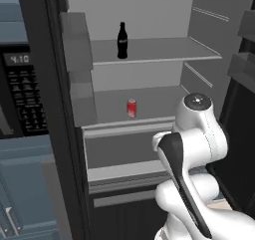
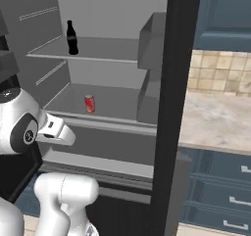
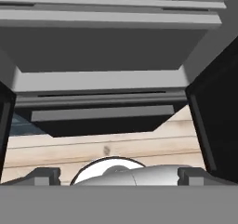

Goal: Open the fridge, grab two sodas, and place both sodas inside the bowl with ice on the dining counter.

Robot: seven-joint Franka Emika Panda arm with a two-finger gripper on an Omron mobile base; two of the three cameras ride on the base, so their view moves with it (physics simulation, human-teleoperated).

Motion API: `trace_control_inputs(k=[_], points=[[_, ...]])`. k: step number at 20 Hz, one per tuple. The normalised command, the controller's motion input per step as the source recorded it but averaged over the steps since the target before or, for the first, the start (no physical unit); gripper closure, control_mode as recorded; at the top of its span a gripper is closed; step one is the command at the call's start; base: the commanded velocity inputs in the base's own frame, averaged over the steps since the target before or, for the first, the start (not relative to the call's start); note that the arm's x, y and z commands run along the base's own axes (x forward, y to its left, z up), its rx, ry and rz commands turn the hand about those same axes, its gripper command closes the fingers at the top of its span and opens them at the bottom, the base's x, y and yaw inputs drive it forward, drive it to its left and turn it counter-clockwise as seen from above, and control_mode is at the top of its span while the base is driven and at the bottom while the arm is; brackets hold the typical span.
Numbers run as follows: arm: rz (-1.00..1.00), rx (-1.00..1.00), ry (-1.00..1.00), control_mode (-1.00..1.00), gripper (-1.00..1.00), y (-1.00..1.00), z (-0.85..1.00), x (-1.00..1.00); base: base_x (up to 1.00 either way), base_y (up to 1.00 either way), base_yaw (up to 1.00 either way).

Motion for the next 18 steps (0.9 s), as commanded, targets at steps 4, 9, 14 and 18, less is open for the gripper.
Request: trace_control_inputs(k=[4,9,14,18], points=[[0.0,0.0,0.0,1.0,-1.0,0.0,0.0,0.0,0.56,0.0,0.1],[0.0,0.0,0.0,1.0,-1.0,0.0,0.0,0.0,0.3,0.05,0.03],[0.0,0.0,0.0,1.0,-1.0,0.0,0.0,0.0,0.3,0.28,-0.08],[0.0,0.0,0.0,1.0,-1.0,0.0,0.0,0.0,0.35,0.34,-0.09]])
